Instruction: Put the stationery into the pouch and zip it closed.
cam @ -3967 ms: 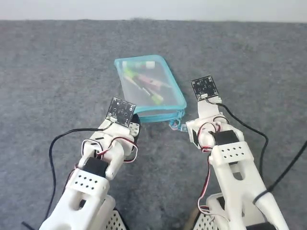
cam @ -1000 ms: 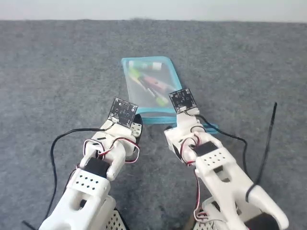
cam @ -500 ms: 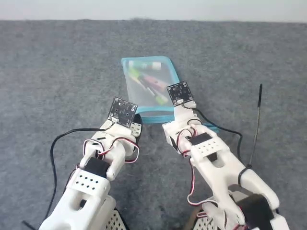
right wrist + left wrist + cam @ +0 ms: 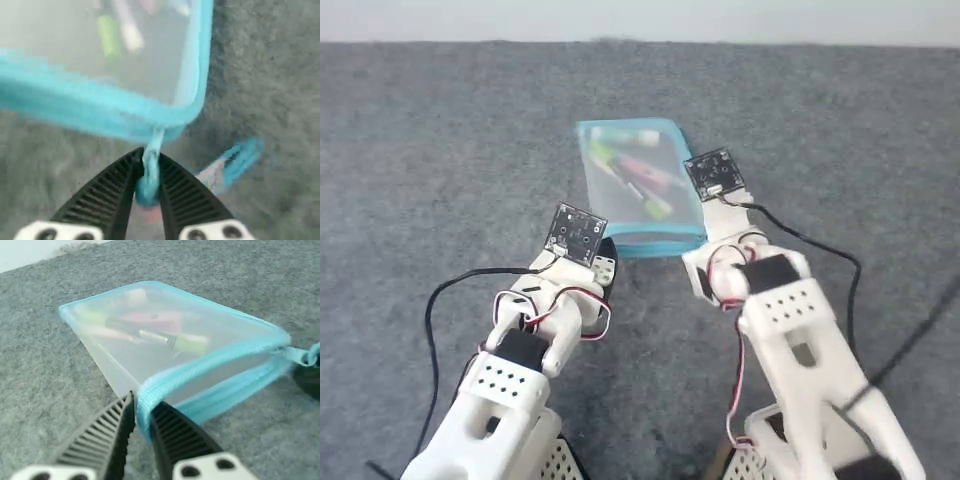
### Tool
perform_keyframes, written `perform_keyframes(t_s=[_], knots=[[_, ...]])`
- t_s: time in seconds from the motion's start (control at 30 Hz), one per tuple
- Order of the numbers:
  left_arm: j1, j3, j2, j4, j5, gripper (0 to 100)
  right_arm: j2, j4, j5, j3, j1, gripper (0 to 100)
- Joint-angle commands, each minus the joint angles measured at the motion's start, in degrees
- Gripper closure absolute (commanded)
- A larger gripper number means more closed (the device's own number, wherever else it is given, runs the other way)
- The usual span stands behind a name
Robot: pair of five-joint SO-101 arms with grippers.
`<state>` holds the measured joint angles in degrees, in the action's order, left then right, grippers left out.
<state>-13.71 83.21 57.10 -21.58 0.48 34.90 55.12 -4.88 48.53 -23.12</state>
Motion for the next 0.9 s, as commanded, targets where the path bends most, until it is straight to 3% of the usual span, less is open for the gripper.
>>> perform_keyframes(t_s=[0.0, 0.33, 0.73, 0.87], knots=[[-1.0, -1.9, 0.2, 0.8, 0.6, 99, 7.8, 6.1, -5.4, -4.7, -3.7, 99.2], [-1.3, -2.0, 0.1, 0.8, 0.9, 99, 9.5, 9.4, -8.5, -8.3, -18.3, 99.2], [-1.1, -2.2, 0.0, 0.7, 1.1, 99, 2.1, 4.0, -8.1, -9.0, -19.4, 98.7], [0.8, -2.5, 0.0, 0.8, 1.1, 99, 3.3, 7.5, -8.5, -9.0, -19.2, 83.5]])
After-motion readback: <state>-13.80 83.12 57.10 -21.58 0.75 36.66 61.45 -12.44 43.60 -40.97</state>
